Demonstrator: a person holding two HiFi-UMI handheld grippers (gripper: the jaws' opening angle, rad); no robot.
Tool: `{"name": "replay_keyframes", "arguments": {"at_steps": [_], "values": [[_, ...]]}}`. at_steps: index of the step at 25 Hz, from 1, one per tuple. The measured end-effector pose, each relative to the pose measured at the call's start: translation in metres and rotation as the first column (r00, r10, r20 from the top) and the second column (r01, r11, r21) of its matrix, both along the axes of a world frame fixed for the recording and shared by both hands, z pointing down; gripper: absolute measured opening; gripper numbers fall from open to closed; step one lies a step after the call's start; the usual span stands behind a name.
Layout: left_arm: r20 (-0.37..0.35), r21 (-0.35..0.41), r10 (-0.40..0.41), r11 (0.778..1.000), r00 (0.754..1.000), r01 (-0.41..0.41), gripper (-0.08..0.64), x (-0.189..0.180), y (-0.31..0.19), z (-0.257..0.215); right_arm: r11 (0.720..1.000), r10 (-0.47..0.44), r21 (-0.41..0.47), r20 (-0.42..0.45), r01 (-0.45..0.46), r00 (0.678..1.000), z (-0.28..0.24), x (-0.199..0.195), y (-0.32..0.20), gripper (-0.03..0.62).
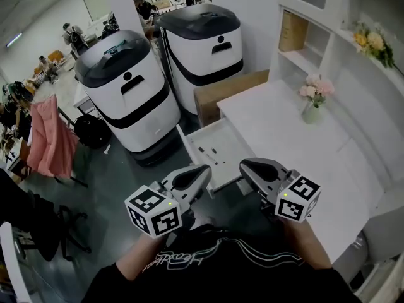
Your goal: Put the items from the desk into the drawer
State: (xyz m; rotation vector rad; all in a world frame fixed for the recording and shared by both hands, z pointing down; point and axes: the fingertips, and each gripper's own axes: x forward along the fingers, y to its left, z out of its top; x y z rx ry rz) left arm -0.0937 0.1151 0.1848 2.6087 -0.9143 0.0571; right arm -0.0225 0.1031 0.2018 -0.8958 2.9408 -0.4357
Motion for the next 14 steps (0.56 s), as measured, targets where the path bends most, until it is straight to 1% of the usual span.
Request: {"name": "replay_keyframes", "arguments": {"at_steps": [9, 14], "values": [[-0.001, 0.016, -0.009, 1.000, 1.000, 0.009, 0.022, 0.004, 0.009, -0.006, 1.000, -0.008, 0.026, -0.019, 0.009, 1.000, -0.006, 0.003, 0.012, 0.048], [0.001, 0.004, -0.007, 1.000, 1.000, 0.007, 0.021, 0.008, 0.013, 0.001, 1.000, -0.007, 0.014, -0.019, 0.007, 1.000, 0.000, 0.004, 0.015, 0.048]]}}
